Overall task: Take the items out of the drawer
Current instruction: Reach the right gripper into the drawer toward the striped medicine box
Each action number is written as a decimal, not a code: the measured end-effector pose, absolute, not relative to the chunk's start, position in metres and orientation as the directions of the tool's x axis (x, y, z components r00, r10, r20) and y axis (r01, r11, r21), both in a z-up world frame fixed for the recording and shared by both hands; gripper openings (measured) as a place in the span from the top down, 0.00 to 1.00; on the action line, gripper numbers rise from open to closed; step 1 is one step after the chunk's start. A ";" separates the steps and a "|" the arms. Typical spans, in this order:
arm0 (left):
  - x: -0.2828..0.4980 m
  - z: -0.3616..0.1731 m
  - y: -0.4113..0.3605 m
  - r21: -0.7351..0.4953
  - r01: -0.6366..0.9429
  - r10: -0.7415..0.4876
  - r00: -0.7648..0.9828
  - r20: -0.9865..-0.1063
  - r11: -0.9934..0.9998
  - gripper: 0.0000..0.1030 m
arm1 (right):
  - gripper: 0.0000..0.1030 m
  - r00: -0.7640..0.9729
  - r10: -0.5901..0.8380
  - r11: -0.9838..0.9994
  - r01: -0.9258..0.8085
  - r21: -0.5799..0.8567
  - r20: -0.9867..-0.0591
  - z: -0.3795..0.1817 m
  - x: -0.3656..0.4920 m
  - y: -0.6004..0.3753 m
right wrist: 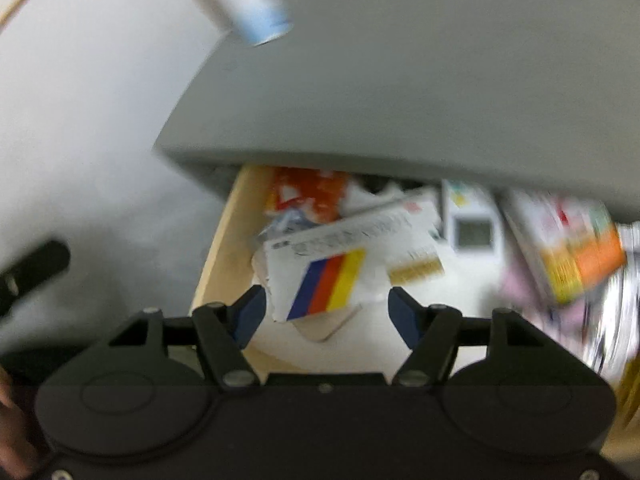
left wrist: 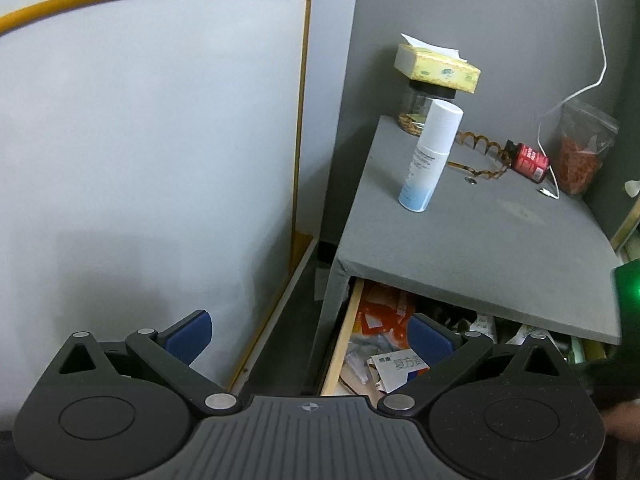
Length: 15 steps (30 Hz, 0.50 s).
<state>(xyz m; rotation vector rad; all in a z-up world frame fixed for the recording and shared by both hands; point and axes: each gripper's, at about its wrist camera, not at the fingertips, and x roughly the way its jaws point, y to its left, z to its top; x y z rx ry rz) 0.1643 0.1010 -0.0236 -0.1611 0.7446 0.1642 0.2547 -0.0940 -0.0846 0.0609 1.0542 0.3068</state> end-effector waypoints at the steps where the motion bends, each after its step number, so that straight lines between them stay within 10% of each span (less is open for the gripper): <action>1: 0.164 -0.023 0.103 -0.094 -0.212 0.091 0.723 -0.684 0.973 0.00 | 0.36 0.454 0.271 0.952 -0.259 0.165 -0.849 -0.084 0.254 -0.088; 15: 0.165 -0.021 0.088 -0.034 -0.163 0.099 0.739 -0.666 0.986 0.00 | 0.19 0.224 0.275 0.776 -0.626 0.078 -0.935 -0.114 0.284 -0.052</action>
